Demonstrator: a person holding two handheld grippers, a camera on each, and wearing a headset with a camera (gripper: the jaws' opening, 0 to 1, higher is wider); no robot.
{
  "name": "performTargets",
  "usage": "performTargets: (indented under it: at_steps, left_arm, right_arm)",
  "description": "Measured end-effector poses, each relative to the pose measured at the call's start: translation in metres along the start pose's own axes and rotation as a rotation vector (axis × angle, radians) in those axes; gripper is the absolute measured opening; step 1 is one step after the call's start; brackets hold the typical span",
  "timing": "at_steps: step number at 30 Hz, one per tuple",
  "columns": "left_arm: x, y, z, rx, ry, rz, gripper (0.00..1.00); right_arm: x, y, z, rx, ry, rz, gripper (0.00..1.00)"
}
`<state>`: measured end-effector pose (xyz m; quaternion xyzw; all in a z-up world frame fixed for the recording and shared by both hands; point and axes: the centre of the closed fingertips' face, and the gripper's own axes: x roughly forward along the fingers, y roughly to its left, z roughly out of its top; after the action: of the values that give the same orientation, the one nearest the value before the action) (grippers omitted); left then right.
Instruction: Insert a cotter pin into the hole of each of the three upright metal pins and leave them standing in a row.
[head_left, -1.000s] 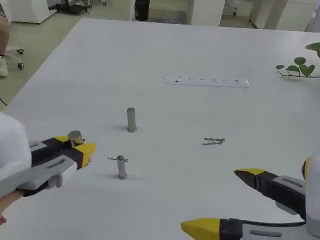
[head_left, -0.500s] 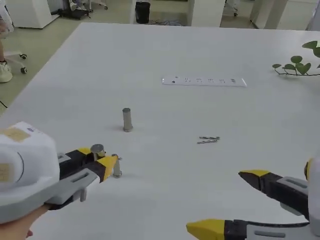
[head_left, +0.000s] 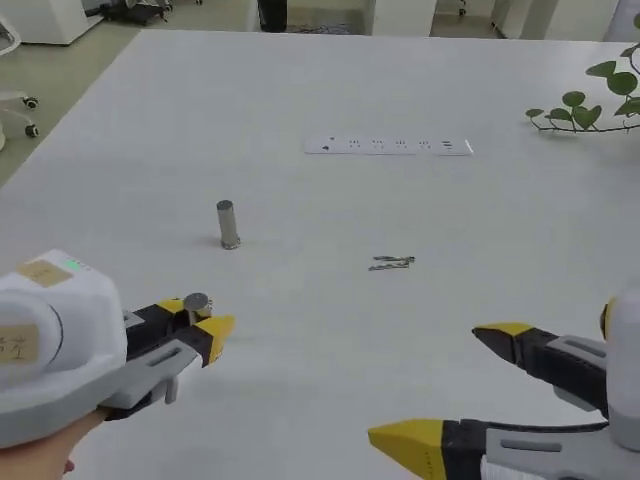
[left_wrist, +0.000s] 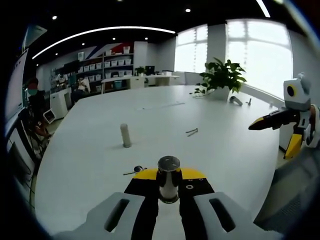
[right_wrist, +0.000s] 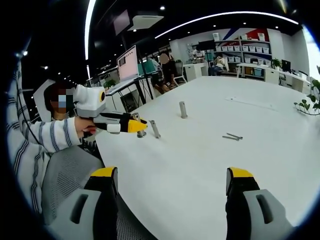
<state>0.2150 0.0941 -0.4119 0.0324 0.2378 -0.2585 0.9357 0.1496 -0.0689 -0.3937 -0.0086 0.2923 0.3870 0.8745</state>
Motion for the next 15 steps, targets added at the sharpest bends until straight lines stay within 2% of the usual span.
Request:
performTargets:
  at_steps: [8,15]
  left_arm:
    - [0.011,-0.016,-0.007,0.009,0.026,-0.015,0.1]
    - [0.022,-0.023,-0.011,0.013,0.054,-0.019,0.1]
  right_arm:
    - [-0.004,-0.008,-0.007,0.008,0.007,-0.005,0.88]
    - [-0.005,-0.012,-0.012,0.018,0.005,-0.007,0.88]
